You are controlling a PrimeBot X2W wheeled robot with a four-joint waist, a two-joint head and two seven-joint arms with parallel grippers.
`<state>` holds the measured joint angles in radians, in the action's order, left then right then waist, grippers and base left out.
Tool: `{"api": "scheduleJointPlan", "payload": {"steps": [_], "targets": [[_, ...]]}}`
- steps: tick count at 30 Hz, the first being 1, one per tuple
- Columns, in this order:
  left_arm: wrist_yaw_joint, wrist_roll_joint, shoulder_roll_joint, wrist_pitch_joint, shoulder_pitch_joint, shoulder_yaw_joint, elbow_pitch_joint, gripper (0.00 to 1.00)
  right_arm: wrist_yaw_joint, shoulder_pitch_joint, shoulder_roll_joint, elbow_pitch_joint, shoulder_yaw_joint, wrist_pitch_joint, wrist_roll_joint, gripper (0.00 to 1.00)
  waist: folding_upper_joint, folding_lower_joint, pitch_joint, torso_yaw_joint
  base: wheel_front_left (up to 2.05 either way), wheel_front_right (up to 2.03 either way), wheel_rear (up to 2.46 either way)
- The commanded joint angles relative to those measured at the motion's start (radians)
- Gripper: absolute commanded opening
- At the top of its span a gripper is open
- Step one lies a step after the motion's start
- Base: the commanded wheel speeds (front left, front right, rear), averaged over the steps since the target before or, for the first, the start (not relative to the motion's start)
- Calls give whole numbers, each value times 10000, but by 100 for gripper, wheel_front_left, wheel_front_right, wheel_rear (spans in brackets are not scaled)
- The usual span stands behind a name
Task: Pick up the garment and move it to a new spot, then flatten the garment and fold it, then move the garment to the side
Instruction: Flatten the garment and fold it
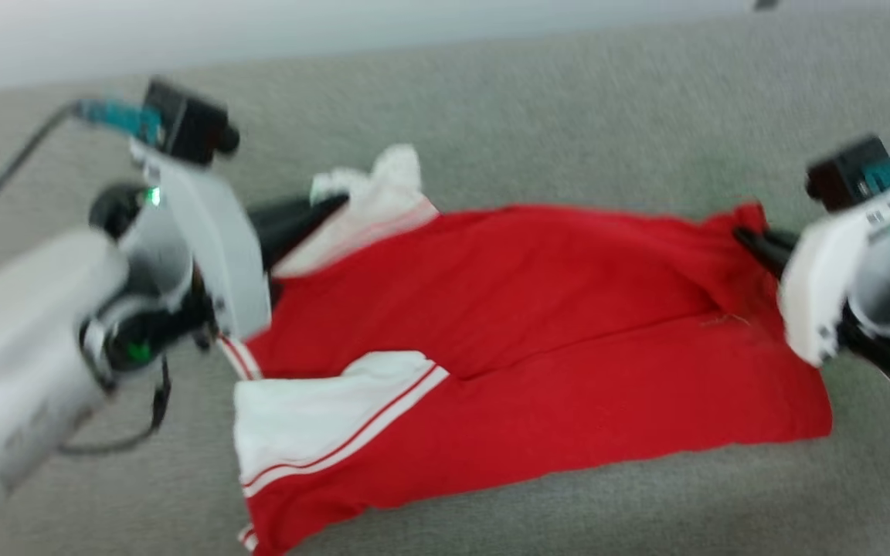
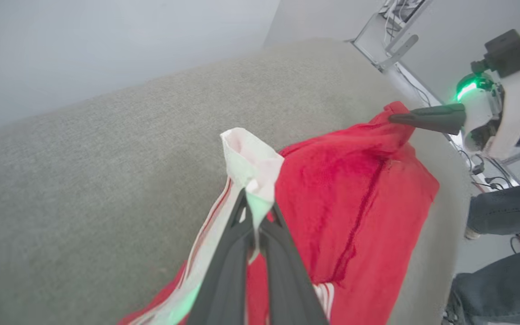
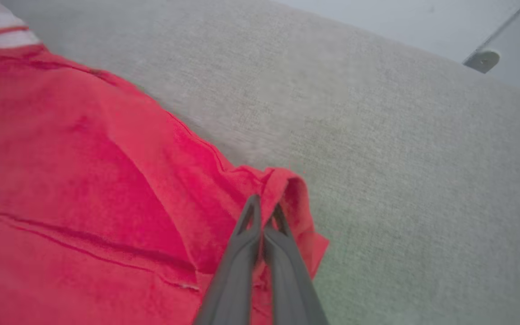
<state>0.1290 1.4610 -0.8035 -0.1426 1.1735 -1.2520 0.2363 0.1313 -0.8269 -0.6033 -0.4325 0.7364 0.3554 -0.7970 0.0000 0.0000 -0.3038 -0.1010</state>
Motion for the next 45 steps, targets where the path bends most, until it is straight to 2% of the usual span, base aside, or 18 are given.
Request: {"api": "scheduleJointPlan", "payload": {"steps": [1, 8, 14, 18, 22, 25, 30, 35, 36, 37, 38, 39, 40, 45], "targets": [[24, -52, -272, 244, -410, -37, -347, 0, -11, 402, -412, 447, 40, 3, -192, 0, 0, 0, 1010, 854, 0, 0, 0], [24, -109, -1330, 1421, -2159, -173, -2156, 0, -11, 2137, -1968, 2111, -408, -167, -772, 0, 0, 0, 1582, 1311, 0, 0, 0], [24, -114, -1986, 2169, -3556, -229, -3293, 0, -11, 3310, -2646, 2581, -919, -191, -903, 0, 0, 0, 1677, 1501, 0, 0, 0], [25, 80, -2044, 2911, -4664, -248, -3584, 0, -11, 4186, -2768, 2481, -1415, -304, -833, 0, 0, 0, 1581, 1618, 0, 0, 0], [25, 199, -1733, 3324, -5561, -259, -3218, 0, -11, 4867, -2497, 2152, -1974, -449, -862, 0, 0, 0, 1395, 1694, 0, 0, 0], [25, 427, -1138, 3316, -5915, -265, -2841, 0, -11, 5169, -2228, 1898, -2275, -613, -705, 0, 0, 0, 1202, 1774, 0, 0, 0], [25, 357, -182, 3248, -5799, -268, -1768, 0, -11, 5113, -1708, 1561, -2487, -755, -275, 0, 0, 0, 947, 1746, 0, 0, 0], [25, 275, 328, 3398, -5702, -268, -744, 0, -11, 4993, -1363, 1410, -2499, -740, -37, 0, 0, 0, 962, 1593, 0, 0, 0], [25, 238, 378, 3457, -5727, -271, -667, 0, -11, 4995, -1345, 1435, -2498, -741, -24, 15, 0, 0, 996, 1558, 0, 0, 0], [25, 243, 404, 3526, -5773, -264, -616, 28, -11, 5013, -1341, 1487, -2506, -769, -20, 37, 0, 0, 1037, 1524, 0, 0, 0], [25, 252, 405, 3620, -5828, -225, -584, 42, -11, 5061, -1358, 1550, -2529, -816, -25, 50, 0, 0, 1094, 1501, 0, 0, 0], [25, 227, 375, 3709, -5882, -183, -549, 84, -11, 5139, -1390, 1633, -2555, -819, -52, 82, 0, 0, 1158, 1483, 0, 0, 0], [25, 153, 324, 3795, -5951, -143, -480, 100, -11, 5225, -1433, 1731, -2579, -835, -87, 100, 0, 0, 1228, 1467, 0, 0, 0], [25, -148, 312, 4048, -6465, 314, -284, 100, -11, 5747, -1788, 2309, -2831, -655, -275, 100, 0, 0, 1615, 1471, 0, 0, 0]]}}
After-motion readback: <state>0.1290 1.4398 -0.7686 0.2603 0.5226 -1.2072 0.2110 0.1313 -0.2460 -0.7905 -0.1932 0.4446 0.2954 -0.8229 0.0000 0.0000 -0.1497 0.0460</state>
